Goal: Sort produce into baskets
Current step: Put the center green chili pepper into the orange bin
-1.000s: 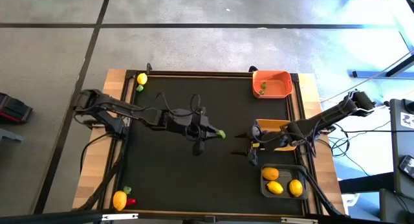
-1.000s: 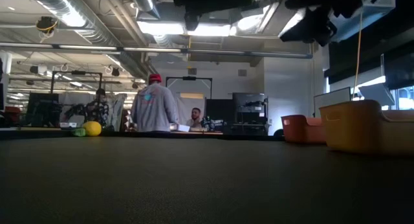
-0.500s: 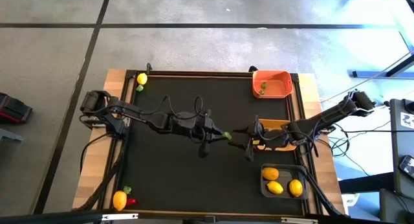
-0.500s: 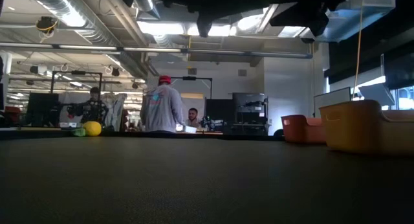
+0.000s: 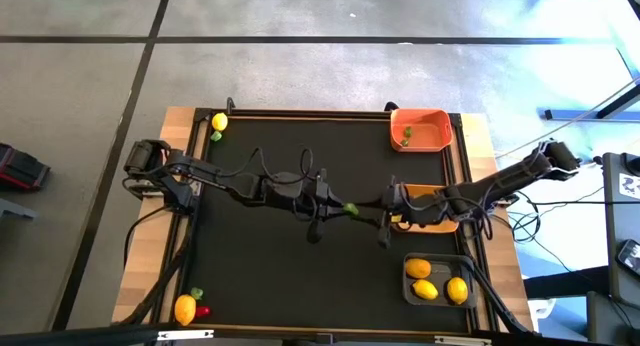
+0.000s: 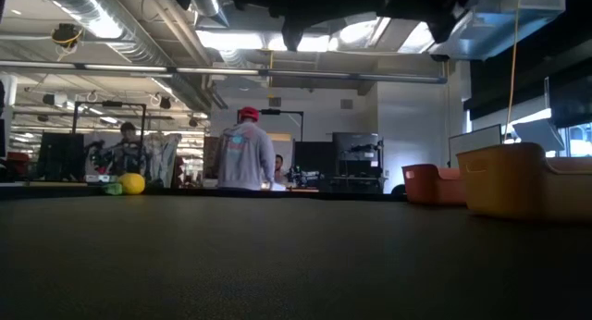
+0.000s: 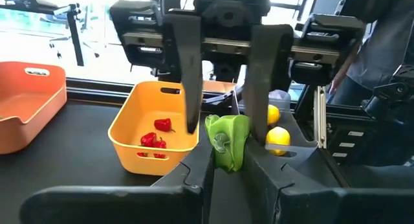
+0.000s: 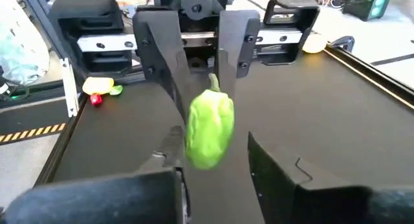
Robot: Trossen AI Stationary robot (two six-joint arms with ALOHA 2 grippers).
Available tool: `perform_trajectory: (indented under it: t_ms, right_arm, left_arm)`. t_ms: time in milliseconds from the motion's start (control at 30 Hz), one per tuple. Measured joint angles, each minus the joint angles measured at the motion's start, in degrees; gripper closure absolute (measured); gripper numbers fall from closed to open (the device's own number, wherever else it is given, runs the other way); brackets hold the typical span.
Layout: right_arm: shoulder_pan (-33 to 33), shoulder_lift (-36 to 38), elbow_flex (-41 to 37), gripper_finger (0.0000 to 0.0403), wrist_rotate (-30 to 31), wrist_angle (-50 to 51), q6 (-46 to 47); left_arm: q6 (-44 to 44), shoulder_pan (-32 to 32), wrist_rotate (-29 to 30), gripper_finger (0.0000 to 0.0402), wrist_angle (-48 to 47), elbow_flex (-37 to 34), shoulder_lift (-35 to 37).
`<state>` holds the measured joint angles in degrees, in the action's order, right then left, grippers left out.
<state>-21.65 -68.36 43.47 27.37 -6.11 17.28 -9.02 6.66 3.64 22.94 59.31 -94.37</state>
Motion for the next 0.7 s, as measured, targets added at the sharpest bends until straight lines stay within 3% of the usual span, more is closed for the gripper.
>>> perform_trajectory:
  t_ms: [167,400,700]
  right_arm:
    - [2.6,-1.9,0.0,0.0329,-4.3,-2.0,0.2]
    - [2.9,-2.6,0.0,0.0395,-4.5,-2.2,-1.2]
    - [2.9,-2.1,0.0,0.0398,-5.0,-1.7,-1.8]
  left_arm:
    - [0.0,0.0,0.3,0.0341,-0.1,0.0,0.0]
    - [-1.5,0.0,0.2,0.0334,-0.3,-0.1,0.0]
    - [-1.3,-0.2,-0.4,0.0236,-1.8,-0.1,0.9]
